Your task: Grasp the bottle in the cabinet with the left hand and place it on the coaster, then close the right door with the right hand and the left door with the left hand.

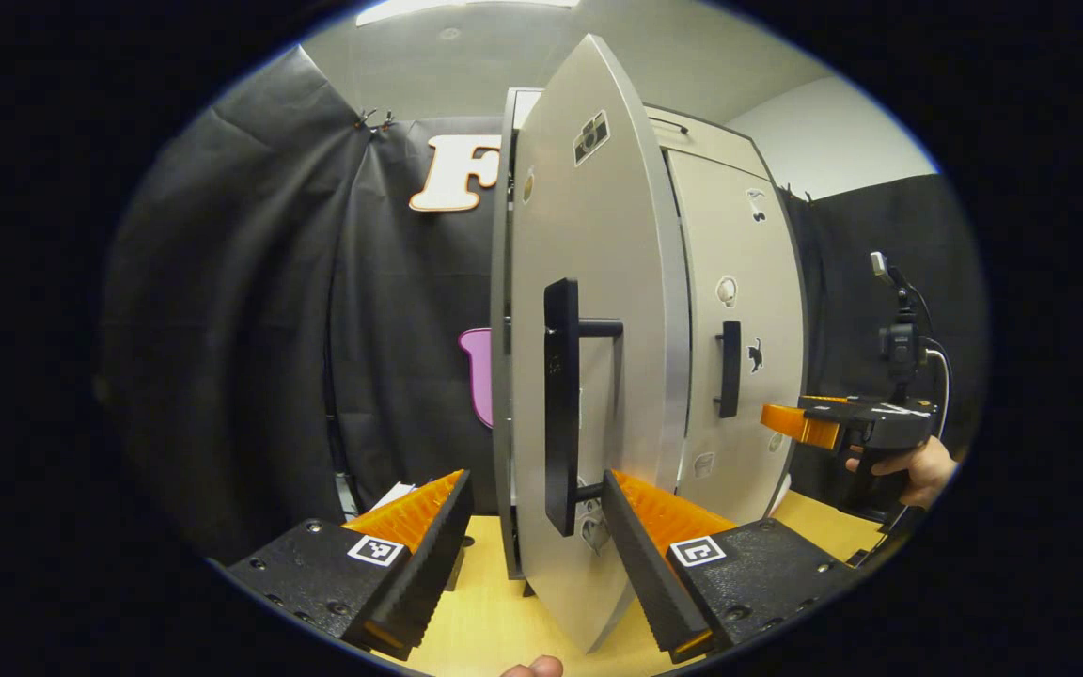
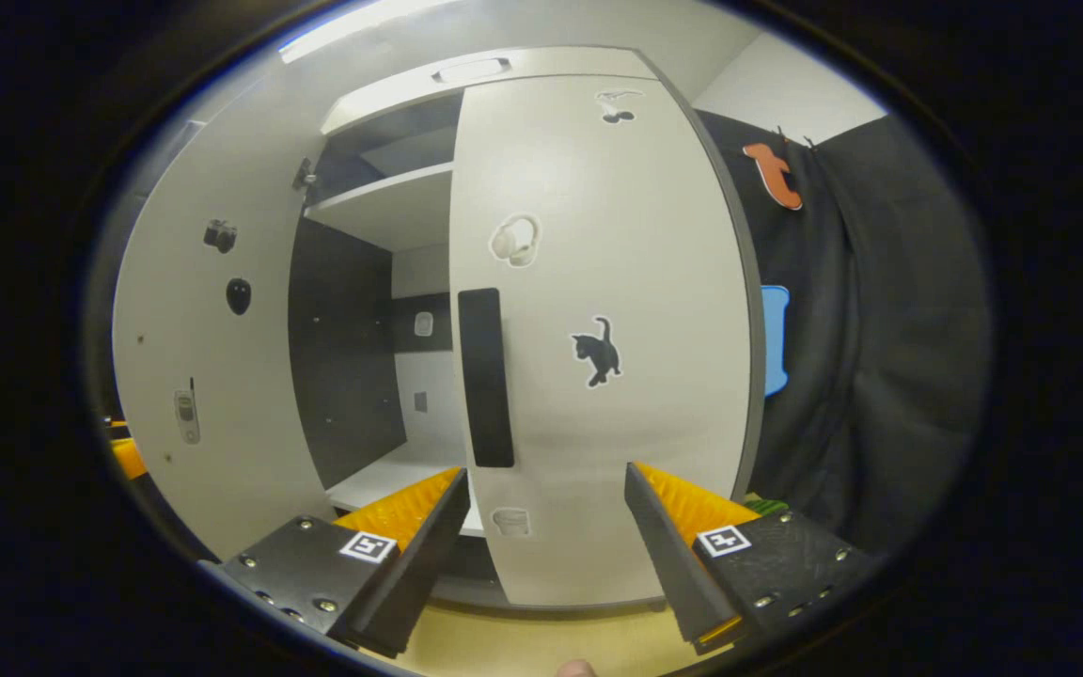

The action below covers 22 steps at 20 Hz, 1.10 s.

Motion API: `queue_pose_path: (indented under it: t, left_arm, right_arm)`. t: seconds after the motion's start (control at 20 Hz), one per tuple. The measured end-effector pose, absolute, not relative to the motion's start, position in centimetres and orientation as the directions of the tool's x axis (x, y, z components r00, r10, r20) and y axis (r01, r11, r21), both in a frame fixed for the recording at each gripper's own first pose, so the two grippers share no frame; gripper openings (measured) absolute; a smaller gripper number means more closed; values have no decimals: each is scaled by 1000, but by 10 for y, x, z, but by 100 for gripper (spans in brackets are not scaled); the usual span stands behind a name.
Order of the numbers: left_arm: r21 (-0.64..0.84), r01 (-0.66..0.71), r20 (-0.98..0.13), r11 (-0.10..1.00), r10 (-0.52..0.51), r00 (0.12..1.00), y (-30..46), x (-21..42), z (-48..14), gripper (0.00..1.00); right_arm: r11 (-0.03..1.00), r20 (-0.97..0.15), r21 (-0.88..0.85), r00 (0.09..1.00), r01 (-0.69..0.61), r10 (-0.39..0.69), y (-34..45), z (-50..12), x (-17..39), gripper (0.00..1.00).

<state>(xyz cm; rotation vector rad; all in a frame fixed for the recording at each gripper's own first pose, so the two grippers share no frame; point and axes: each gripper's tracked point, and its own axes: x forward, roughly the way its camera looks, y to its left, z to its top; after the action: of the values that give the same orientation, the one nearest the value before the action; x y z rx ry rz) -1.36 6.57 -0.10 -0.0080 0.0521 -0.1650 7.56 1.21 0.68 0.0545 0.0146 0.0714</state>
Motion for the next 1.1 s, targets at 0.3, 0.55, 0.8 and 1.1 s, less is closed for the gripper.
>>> queue_pose_path:
  t: [0.3, 0.55, 0.8, 1.1]
  left_arm:
    - [5, 200, -35, 980, -199, 979, 38, -5, -3, 88]
    - [11, 202, -7, 979, -202, 979, 25, 3, -3, 89]
    - [-5, 231, -11, 973, -232, 973, 0, 16, -6, 92]
    - [17, 249, -13, 968, -249, 968, -38, 51, -9, 94]
  right_arm:
    - [995, -26, 84, 998, -49, 51, -12, 4, 68, 100]
    - [994, -43, 100, 998, -37, 41, -27, -2, 64, 100]
    - [993, -51, 113, 998, -27, 33, -41, -3, 61, 100]
    - [993, -59, 121, 998, -2, 9, -65, -2, 62, 100]
